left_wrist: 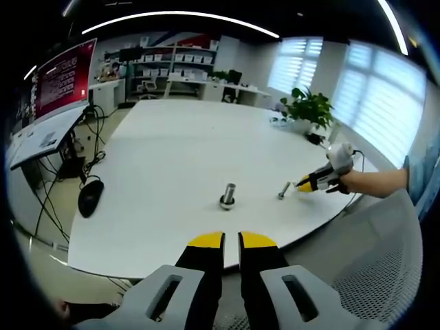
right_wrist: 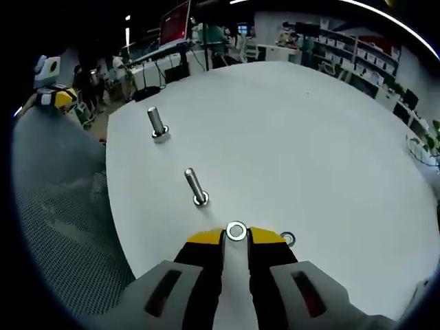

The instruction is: Place the washer onto the threaded stud by aligning its center hole with the stud, sliding it down to the base, and recovering from edge contact or off-axis alignment until the washer reaches the visible bottom stop.

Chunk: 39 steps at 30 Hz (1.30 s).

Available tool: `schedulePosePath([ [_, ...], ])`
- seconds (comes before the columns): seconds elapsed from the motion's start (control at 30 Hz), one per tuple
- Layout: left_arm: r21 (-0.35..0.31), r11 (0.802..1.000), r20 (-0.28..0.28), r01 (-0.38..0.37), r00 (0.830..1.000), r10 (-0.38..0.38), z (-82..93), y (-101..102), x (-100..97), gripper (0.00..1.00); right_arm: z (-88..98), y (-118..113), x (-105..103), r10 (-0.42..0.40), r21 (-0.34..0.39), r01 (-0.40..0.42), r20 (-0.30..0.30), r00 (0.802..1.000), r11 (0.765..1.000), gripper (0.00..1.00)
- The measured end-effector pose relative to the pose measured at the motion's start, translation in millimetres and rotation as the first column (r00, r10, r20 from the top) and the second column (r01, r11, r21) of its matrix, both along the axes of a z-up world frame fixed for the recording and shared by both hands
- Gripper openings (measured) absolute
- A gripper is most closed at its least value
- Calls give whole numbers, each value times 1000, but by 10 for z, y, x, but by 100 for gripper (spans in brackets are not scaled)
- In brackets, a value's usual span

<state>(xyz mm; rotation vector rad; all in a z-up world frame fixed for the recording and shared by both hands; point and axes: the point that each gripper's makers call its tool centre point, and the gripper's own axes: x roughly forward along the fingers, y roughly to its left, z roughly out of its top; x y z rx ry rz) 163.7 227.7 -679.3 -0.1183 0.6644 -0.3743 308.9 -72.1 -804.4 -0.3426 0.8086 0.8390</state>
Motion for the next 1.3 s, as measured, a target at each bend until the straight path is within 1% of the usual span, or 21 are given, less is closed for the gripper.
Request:
schedulePosePath([
  [0.2, 0, 1000, 3, -2, 1000, 2, 4, 2, 4, 5, 217, 121, 4, 28, 38, -29, 21, 999, 999, 15],
  [0.37, 0, 1000, 5, -3, 1000, 3, 6, 2, 4, 5, 400, 315, -21, 80, 68, -83, 45, 996, 994, 15],
  [0.47, -1, 1000, 6, -3, 1000, 3, 8, 2, 3, 5, 457, 412, -31, 110, 69, -114, 52, 993, 991, 15],
  [0.57, -1, 1000, 8, -5, 1000, 5, 11, 3, 4, 5, 452, 477, -39, 149, 50, -151, 53, 987, 987, 15],
  [0.7, -1, 1000, 8, -4, 1000, 4, 11, 2, 3, 5, 416, 501, -37, 173, 31, -174, 44, 984, 984, 15],
  [0.9, -3, 1000, 13, -4, 1000, 4, 20, 2, 5, 5, 378, 544, -42, 193, 17, -194, 31, 981, 981, 15],
  [1.0, -3, 1000, 13, -4, 1000, 4, 20, 2, 6, 5, 331, 555, -51, 213, -7, -213, 28, 977, 977, 15],
  [1.07, -3, 1000, 13, -4, 1000, 4, 21, 2, 6, 5, 313, 558, -52, 216, -9, -216, 23, 976, 976, 15],
  [1.3, -3, 1000, 11, -3, 1000, 3, 17, 2, 3, 5, 314, 604, -56, 230, -14, -229, 20, 973, 973, 15],
])
